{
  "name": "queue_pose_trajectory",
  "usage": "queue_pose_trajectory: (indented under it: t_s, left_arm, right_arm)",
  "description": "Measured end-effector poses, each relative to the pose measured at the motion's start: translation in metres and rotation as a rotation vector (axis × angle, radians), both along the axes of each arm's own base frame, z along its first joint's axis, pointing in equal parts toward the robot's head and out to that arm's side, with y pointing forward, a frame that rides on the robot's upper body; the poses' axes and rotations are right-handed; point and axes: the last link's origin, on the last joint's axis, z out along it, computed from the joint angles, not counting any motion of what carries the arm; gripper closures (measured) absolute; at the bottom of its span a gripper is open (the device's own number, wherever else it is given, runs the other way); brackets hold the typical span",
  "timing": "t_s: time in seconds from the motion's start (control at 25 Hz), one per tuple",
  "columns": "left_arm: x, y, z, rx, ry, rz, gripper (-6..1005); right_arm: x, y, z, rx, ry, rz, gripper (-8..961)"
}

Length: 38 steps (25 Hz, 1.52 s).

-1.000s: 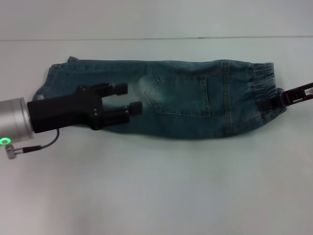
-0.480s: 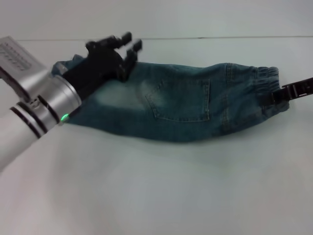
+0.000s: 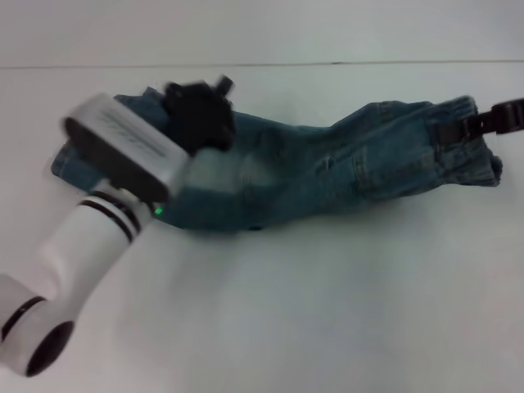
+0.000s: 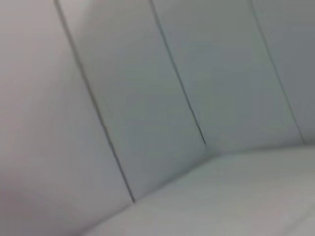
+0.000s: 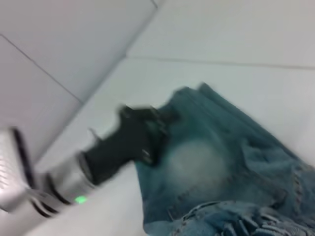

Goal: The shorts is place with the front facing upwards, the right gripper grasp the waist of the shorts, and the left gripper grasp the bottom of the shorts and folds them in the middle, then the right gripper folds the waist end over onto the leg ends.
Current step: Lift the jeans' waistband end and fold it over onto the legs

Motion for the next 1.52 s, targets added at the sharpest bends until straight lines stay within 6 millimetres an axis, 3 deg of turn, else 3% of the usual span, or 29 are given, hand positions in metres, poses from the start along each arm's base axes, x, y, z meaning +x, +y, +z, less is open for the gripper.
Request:
queue_pose_trajectory:
  t_s: [0.16,0.52,1.04,1.28,1.52]
  left_arm:
    - [0.004,-0.003,-0.019,-0.064,0.105,0.001,1002]
    - [0.007,-0.018,-0.043,-0.189,0.151,0.005,998]
    - [0.052,-0.061,-0.087,-0.396,0.084,-0.093,998]
    - [0.059,-0.068,-0.091,-0.409,0.035,-0.083,998]
    - [0.053,-0.074,-0.089,-0.401,0.0,-0.07,998]
  right_arm:
    - [-0.009,-0.002,0.015,0.006,0.062,0.043,861]
    - [-0.021,-0.005,0.045,0.053,0.139,0.105,862]
    - [-0.041,0.004,0.04,0.044,0.142,0.154,861]
    - [-0.045,0.006,0.035,0.034,0.134,0.169,862]
    - [-0.045,0.009,0.03,0.033,0.11,0.179,863]
